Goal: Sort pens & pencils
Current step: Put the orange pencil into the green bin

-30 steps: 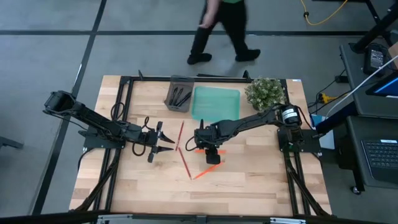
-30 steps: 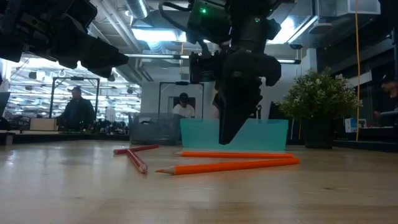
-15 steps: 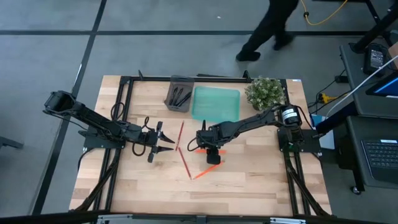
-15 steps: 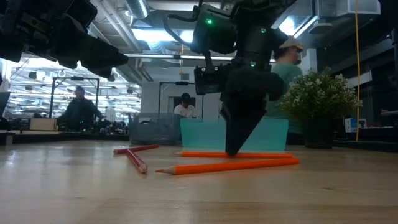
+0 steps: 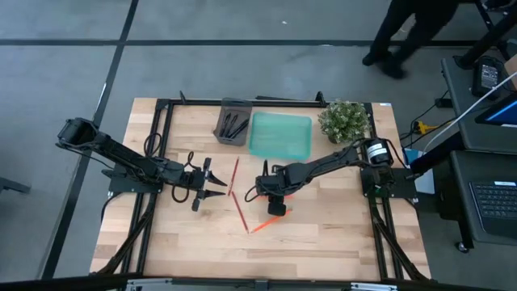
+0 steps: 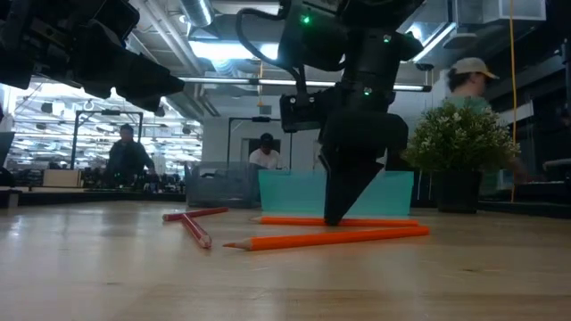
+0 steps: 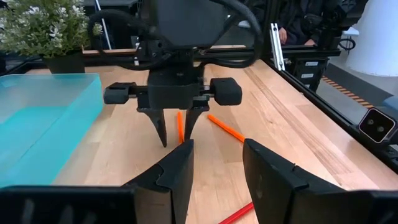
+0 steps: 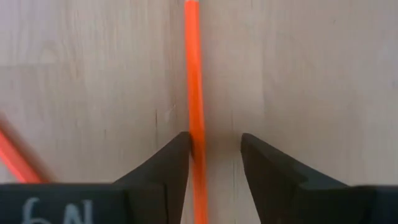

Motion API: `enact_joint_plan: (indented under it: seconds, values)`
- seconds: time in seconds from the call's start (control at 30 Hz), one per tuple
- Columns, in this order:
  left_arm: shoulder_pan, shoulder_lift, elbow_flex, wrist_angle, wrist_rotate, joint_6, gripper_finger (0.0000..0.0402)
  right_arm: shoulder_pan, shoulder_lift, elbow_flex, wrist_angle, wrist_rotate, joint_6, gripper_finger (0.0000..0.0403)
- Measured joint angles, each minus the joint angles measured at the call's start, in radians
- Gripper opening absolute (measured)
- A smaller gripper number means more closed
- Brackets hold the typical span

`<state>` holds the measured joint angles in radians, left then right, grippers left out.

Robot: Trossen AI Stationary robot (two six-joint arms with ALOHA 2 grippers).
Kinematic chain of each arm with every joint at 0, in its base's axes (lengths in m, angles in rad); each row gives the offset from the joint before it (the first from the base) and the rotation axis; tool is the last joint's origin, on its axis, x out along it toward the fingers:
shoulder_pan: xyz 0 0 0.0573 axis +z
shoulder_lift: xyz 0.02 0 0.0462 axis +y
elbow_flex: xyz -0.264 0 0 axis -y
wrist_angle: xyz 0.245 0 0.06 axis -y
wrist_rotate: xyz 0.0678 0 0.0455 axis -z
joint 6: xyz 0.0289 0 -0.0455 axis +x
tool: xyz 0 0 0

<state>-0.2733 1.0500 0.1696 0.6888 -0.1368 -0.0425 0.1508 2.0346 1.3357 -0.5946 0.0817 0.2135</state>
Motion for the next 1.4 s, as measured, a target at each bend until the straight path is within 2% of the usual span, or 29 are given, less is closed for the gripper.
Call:
enact_joint_plan:
  seconds: [0.2, 0.37, 0.5, 1.1, 1.4]
  values:
    - [0.000, 0.000, 0.000, 0.000, 0.000, 0.000, 0.0132, 0.010, 0.000, -0.001, -0.002, 0.035, 0.029, 0.0147]
    - [0.000, 0.000, 0.000, 0.000, 0.000, -0.001, 0.0132, 0.006, 0.000, -0.001, 0.000, -0.058, 0.013, 0.0121]
    - [0.000, 0.000, 0.000, 0.000, 0.000, -0.002, 0.0132, 0.006, 0.000, -0.001, -0.009, -0.081, 0.017, 0.0104]
    - [0.000, 0.000, 0.000, 0.000, 0.000, -0.003, 0.0132, 0.015, 0.000, -0.001, -0.018, -0.132, 0.021, 0.0098]
    - [0.000, 0.000, 0.000, 0.000, 0.000, -0.003, 0.0132, 0.015, 0.000, -0.001, -0.014, -0.139, 0.017, 0.0050]
